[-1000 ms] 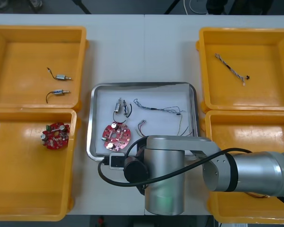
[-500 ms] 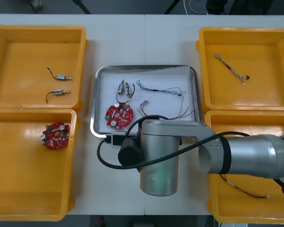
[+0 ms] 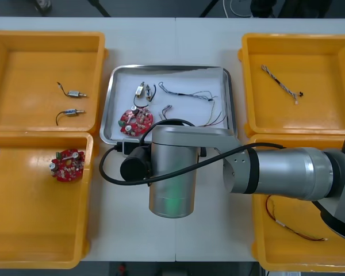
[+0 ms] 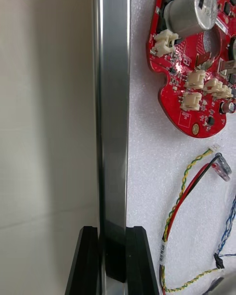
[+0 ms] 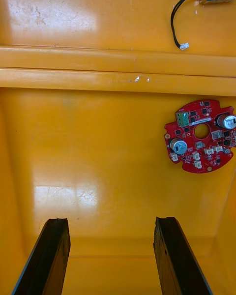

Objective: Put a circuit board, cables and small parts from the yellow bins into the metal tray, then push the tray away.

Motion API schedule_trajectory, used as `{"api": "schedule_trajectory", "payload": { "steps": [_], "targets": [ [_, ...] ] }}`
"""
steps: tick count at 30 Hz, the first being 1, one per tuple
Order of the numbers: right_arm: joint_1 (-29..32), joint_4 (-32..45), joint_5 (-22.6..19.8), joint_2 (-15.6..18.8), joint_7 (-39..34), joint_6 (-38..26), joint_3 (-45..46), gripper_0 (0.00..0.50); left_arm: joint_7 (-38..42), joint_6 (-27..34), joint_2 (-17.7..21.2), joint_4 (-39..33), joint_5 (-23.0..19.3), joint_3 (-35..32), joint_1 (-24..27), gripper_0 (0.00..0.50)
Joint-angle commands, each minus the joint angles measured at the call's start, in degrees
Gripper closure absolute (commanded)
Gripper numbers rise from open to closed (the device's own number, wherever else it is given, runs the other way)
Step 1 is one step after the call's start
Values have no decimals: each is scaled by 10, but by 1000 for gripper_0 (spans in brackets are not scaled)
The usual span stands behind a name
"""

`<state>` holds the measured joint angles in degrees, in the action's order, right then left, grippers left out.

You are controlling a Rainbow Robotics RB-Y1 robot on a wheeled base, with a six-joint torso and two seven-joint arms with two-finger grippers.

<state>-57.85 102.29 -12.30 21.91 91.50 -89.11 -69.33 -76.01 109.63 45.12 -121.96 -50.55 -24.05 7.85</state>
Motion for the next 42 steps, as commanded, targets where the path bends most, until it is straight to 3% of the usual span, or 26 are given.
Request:
{"api": "schedule_trajectory", "payload": {
  "steps": [1,15,24,38,40,42],
  "targets": [
    [-40,-15,18,-13,17,0,19,500,-3,4,26,-15,-4,-11,-10,0],
    [-62,-80,42,-19,38,39,36,500,-3,4,26,-15,-4,-11,-10,0],
    [-67,-137,62,-19,50,123,39,500,-3,4,26,-15,-4,-11,-10,0],
    [-80,-206,81,-25,62,170,41,499,-3,4,26,-15,-4,-11,-10,0],
    [-81,-210,81,-27,62,173,43,368,-3,4,26,-15,-4,-11,-10,0],
    [-81,-210,81,-27,62,172,48,65,-3,4,26,-15,-4,-11,-10,0]
  ]
}}
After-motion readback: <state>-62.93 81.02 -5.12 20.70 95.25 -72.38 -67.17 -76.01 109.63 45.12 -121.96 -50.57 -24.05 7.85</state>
